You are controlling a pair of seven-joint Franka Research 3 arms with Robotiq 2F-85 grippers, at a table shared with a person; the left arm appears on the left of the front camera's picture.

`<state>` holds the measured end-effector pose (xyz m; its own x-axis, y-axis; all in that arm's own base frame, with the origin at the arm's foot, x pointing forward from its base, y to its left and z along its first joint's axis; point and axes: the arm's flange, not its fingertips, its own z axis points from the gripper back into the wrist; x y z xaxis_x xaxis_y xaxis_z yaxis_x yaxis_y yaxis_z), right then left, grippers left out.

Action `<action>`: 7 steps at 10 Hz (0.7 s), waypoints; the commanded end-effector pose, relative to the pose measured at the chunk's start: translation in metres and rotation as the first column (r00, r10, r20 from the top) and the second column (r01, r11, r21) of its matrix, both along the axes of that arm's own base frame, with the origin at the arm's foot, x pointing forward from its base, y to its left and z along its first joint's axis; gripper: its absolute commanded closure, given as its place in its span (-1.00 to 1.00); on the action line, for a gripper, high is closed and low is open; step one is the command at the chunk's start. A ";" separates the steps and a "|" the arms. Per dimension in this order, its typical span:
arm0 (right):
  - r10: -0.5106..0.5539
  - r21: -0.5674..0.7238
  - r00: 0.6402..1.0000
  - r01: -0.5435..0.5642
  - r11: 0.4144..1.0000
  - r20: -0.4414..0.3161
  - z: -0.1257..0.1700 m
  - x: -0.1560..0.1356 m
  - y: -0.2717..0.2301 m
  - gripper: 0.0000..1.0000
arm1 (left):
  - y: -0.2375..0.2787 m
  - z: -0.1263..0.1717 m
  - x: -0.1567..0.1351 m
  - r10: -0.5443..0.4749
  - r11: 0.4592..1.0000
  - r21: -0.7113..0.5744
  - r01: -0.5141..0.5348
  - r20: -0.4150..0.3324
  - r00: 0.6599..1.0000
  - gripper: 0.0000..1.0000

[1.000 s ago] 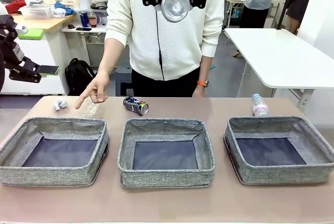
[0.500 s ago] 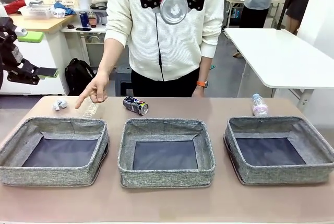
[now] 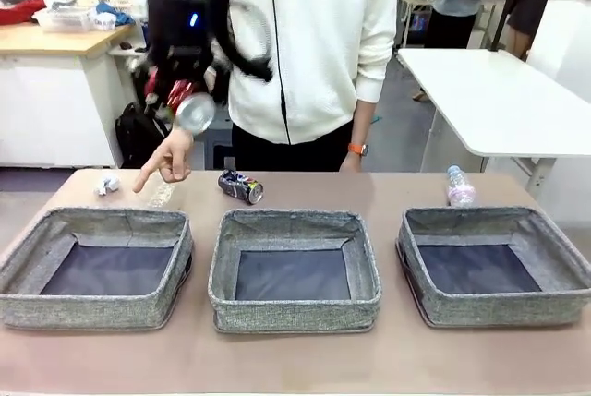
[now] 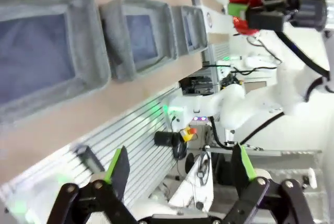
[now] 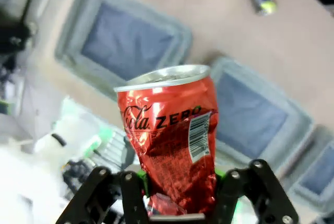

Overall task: Sort the waste into the appropriate baskets.
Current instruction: Place the picked waste into the Fabric basket indicated by the person.

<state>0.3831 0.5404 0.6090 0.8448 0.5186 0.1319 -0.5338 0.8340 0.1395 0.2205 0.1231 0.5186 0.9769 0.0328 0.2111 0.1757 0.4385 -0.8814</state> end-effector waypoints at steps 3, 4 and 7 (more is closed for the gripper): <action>0.311 -0.030 0.947 -0.314 0.949 -0.082 -0.009 0.000 0.047 0.78 | 0.020 0.000 -0.014 0.046 0.999 -0.005 -0.046 -0.003 0.999 -1.00; 0.190 -0.008 0.979 -0.191 0.982 -0.067 -0.041 -0.004 0.042 0.78 | 0.020 0.000 -0.014 0.046 0.999 -0.005 -0.046 -0.003 0.999 -1.00; 0.481 -0.178 0.867 -0.498 0.848 -0.132 -0.066 -0.001 0.075 0.78 | 0.020 0.000 -0.014 0.046 0.999 -0.005 -0.046 -0.003 0.999 -1.00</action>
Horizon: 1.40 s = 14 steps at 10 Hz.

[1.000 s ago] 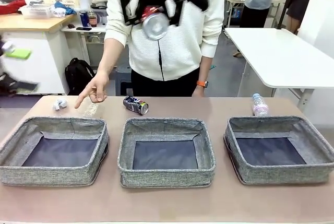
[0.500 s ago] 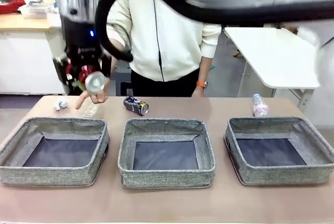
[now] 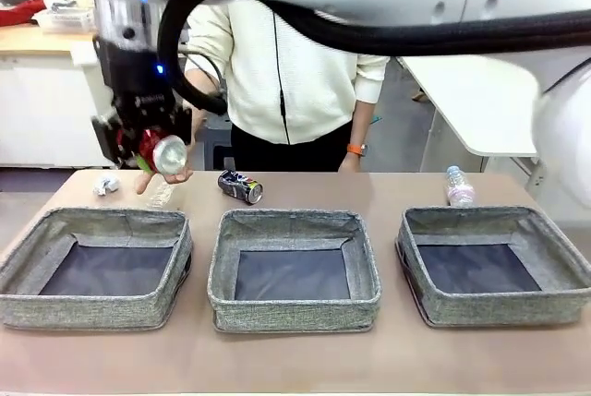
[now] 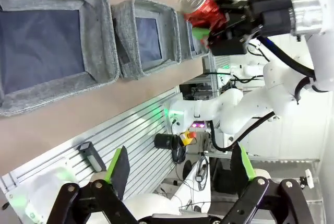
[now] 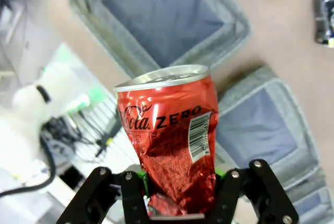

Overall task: Sort the waste into the appropriate baskets.
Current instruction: Place the picked waste into the Fabric basket indicated by the person.

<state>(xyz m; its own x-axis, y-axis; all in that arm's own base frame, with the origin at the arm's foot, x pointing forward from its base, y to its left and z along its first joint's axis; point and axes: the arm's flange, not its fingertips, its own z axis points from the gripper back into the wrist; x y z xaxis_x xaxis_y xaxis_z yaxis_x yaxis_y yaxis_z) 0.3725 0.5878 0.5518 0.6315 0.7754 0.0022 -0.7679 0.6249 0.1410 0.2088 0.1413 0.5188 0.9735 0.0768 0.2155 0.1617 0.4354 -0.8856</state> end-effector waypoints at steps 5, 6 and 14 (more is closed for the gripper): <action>0.385 0.055 0.915 -0.393 0.918 0.121 -0.081 0.019 0.062 0.78 | 0.002 0.000 -0.003 0.003 1.000 0.006 -0.003 -0.009 1.000 -1.00; 0.381 0.155 0.911 -0.404 0.901 0.160 -0.089 0.023 0.069 0.78 | 0.002 0.000 -0.003 0.003 1.000 0.006 -0.003 -0.009 1.000 -1.00; 0.419 0.162 0.898 -0.437 0.885 0.135 -0.095 0.027 0.070 -0.65 | 0.002 0.000 -0.003 0.003 1.000 0.006 -0.003 -0.009 1.000 -1.00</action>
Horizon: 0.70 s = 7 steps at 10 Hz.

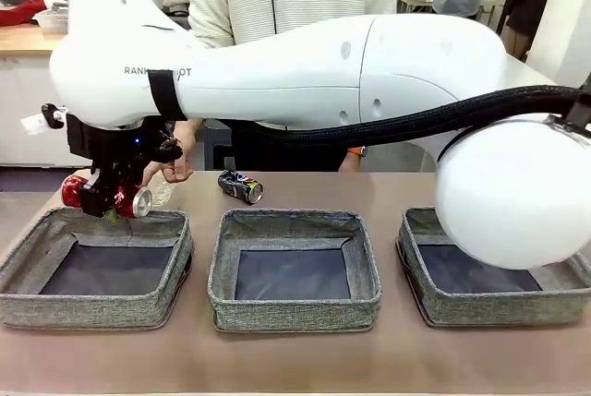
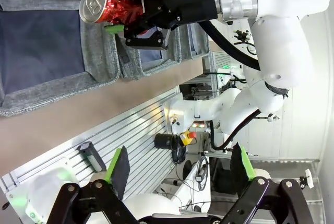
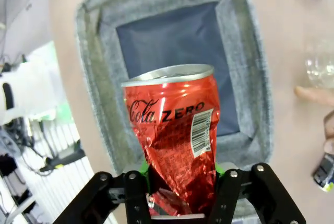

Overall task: Sort the waste into the appropriate baskets.
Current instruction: Place the picked waste into the Fabric basket indicated by the person.

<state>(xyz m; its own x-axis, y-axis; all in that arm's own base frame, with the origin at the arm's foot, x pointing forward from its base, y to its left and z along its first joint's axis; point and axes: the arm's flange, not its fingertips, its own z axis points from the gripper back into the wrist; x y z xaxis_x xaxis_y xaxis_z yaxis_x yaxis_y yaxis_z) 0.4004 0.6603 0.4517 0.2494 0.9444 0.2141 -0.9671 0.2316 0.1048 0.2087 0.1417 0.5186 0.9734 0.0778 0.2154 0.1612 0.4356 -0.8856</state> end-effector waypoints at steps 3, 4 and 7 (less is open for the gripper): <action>0.015 0.002 0.999 -0.015 1.000 -0.051 0.005 0.000 -0.006 -1.00 | 0.002 0.000 -0.003 0.002 1.000 0.006 -0.002 -0.008 1.000 -1.00; 0.002 0.002 0.999 -0.002 1.000 -0.051 0.005 0.000 -0.008 -1.00 | 0.002 0.000 -0.003 0.002 1.000 0.006 -0.002 -0.008 1.000 -1.00; -0.035 0.018 0.998 0.036 0.999 -0.047 0.009 0.002 -0.015 -1.00 | 0.002 0.000 -0.003 0.002 1.000 0.006 -0.002 -0.008 1.000 -1.00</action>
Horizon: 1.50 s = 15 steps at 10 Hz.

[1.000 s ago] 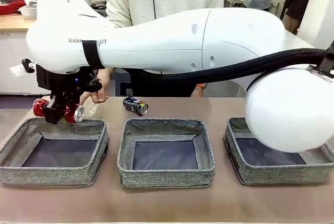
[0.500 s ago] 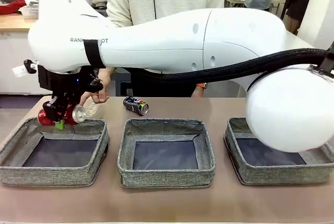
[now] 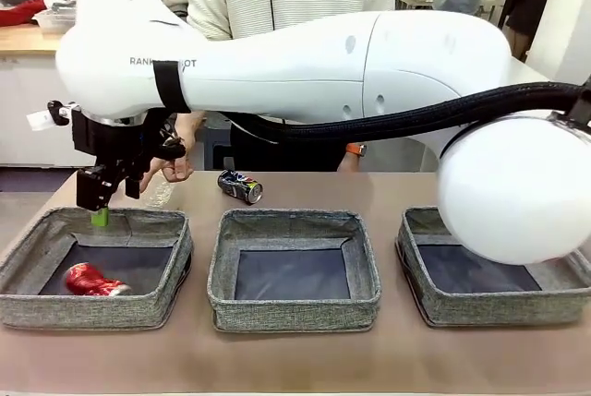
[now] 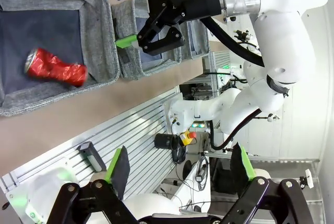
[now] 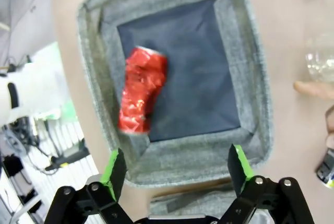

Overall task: Sort the waste into the appropriate baskets.
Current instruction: Place the picked waste into the Fabric basket indicated by the person.

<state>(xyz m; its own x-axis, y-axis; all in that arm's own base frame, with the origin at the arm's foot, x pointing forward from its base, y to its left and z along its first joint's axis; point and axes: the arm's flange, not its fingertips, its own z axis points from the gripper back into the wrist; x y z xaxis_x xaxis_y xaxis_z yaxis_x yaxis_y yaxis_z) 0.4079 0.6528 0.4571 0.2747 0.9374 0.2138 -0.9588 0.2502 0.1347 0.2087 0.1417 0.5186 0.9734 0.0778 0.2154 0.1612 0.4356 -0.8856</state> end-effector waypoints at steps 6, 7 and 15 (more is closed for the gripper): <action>-0.331 0.074 0.931 0.345 0.936 -0.153 0.064 -0.085 -0.113 -1.00 | -0.064 0.013 0.009 -0.123 0.985 -0.113 0.132 0.087 0.989 -1.00; -0.477 0.098 0.862 0.497 0.862 -0.170 0.074 -0.109 -0.153 -1.00 | -0.099 0.014 0.014 -0.218 0.960 -0.157 0.231 0.096 0.971 -1.00; -0.715 0.108 0.469 0.865 0.490 -0.519 0.074 -0.111 -0.342 -1.00 | -0.133 0.006 0.028 -0.215 0.967 -0.139 0.212 -0.004 0.977 -1.00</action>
<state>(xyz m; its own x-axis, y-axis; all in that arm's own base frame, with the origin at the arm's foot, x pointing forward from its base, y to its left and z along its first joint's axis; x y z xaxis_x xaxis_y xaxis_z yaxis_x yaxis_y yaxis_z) 0.2717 0.2597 0.4927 0.9878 0.1035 0.1161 -0.1540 0.7531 0.6396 0.2463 0.0026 0.5307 0.9516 -0.1878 0.2431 0.2794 0.2004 -0.9390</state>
